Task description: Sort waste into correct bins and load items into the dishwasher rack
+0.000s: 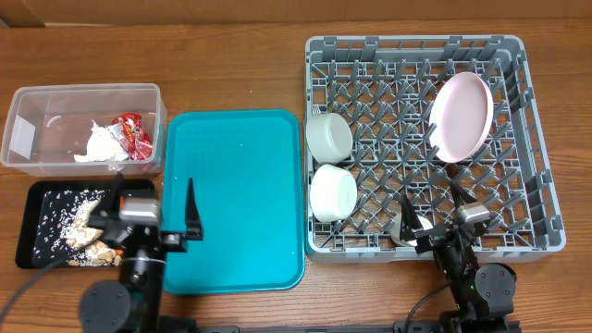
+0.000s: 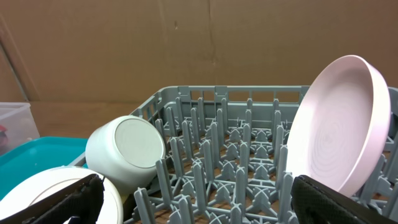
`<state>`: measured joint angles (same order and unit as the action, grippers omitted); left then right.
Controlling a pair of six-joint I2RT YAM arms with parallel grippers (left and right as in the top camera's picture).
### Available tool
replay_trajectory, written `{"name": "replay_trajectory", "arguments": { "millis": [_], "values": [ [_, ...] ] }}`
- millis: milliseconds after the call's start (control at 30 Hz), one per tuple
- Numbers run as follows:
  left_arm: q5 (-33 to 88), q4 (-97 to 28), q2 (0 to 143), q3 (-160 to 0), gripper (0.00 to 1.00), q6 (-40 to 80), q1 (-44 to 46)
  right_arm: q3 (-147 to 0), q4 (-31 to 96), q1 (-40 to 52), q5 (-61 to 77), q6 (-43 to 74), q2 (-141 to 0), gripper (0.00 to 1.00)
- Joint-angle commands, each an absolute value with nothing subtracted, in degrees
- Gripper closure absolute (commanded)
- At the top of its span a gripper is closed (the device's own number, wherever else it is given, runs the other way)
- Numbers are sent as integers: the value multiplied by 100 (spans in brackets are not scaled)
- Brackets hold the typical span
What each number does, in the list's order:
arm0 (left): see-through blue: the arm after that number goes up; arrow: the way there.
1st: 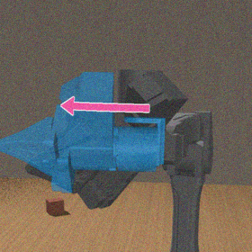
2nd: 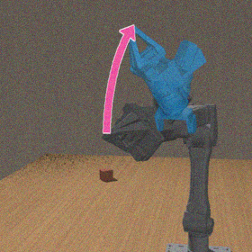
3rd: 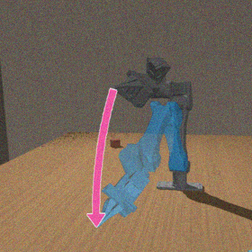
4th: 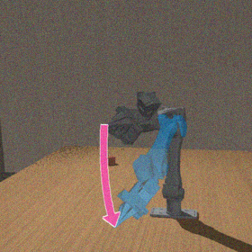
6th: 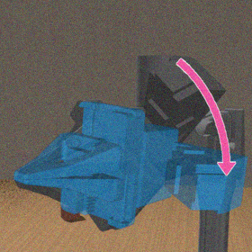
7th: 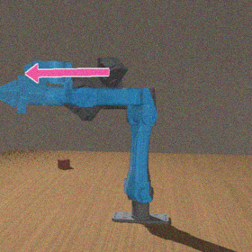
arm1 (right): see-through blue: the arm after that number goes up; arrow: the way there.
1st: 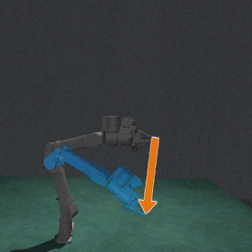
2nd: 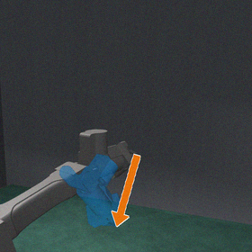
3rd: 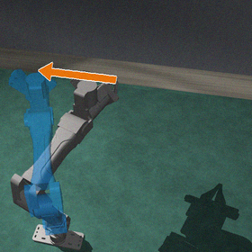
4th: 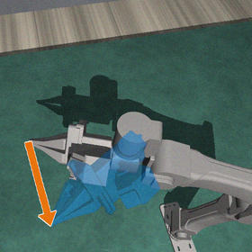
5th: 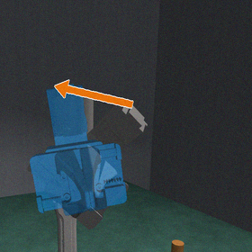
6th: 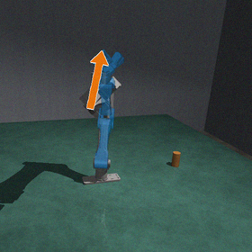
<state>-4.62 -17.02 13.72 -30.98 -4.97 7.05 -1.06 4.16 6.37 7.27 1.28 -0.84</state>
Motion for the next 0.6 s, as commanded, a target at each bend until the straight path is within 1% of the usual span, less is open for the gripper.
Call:
{"name": "replay_trajectory", "arguments": {
  "millis": [0, 200, 333, 567],
  "values": [
    [-285, -1264, 716, -2206, 0, -738, 705, -45, 390, 613, 740, 104, -16, 0],
    [-292, -333, 104, -871, 0, -840, 705, -45, 390, 613, 740, 104, -16, 0],
    [-290, 888, 19, -16, 0, -829, 705, -45, 390, 613, 740, 104, -16, 0],
    [-399, 523, 19, -27, 0, -919, 705, -45, 390, 613, 740, 106, -16, 0]
  ]
}}
